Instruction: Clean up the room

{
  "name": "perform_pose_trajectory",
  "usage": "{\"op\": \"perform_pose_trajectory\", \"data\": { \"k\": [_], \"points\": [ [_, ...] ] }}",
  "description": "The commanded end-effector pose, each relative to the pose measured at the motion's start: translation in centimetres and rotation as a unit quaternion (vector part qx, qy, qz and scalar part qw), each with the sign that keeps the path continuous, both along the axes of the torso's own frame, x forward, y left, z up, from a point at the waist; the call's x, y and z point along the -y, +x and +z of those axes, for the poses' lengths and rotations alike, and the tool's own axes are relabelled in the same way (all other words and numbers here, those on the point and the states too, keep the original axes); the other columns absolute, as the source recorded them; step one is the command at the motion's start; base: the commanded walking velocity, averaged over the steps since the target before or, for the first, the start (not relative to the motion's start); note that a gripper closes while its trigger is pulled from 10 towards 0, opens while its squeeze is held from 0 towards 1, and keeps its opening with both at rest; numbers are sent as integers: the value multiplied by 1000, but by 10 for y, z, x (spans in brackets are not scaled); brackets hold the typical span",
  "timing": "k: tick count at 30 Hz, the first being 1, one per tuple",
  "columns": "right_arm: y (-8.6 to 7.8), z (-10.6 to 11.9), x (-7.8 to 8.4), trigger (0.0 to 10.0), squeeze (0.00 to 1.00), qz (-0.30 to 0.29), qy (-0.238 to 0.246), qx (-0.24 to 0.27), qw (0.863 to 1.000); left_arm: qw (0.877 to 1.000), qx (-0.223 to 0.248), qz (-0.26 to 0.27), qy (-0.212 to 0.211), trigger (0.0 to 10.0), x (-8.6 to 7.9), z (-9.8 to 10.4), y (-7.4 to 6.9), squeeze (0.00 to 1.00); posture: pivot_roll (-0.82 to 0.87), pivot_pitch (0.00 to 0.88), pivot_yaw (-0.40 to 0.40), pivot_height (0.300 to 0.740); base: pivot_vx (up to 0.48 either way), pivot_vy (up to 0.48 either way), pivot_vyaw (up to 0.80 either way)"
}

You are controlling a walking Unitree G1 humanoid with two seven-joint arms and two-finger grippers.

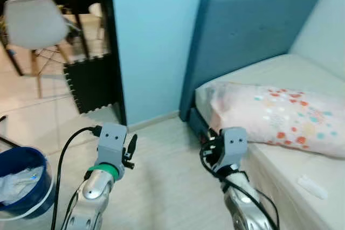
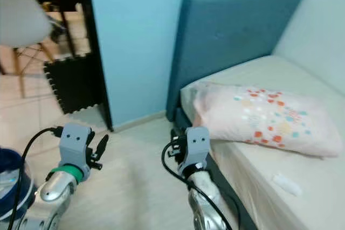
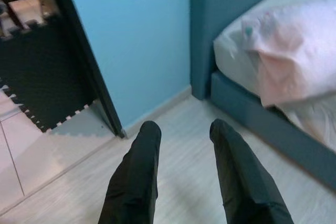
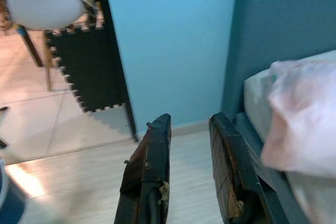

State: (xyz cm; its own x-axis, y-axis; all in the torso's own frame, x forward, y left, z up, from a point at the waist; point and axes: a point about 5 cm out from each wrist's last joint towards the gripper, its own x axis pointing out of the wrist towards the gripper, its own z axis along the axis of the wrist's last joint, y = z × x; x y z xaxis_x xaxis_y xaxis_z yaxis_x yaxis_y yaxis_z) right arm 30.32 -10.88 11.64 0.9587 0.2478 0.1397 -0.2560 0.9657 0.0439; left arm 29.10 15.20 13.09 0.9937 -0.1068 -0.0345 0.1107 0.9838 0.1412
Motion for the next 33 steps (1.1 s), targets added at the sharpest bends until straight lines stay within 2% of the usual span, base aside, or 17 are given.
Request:
{"op": "perform_pose_trajectory", "data": {
  "k": [1,17,24,33],
  "points": [
    [-2,-6,5,10000,0,-8,2,-11,1000,1000,-7,-6,-6,10000,2,-4,-2,0,-48,70,46,740,0,0,-800],
    [-2,-6,5,10000,0,-9,3,-13,1000,1000,-7,-19,-4,10000,6,-3,2,0,-51,74,47,740,0,0,-800],
    [-3,-7,6,10000,0,-10,4,-13,1000,999,-14,-41,-33,10000,12,0,3,0,-55,79,49,740,0,0,-800],
    [-3,-7,6,10000,0,-14,5,-14,1000,998,6,-54,-20,10000,13,4,5,0,-60,82,54,740,0,0,-800]
  ]
}}
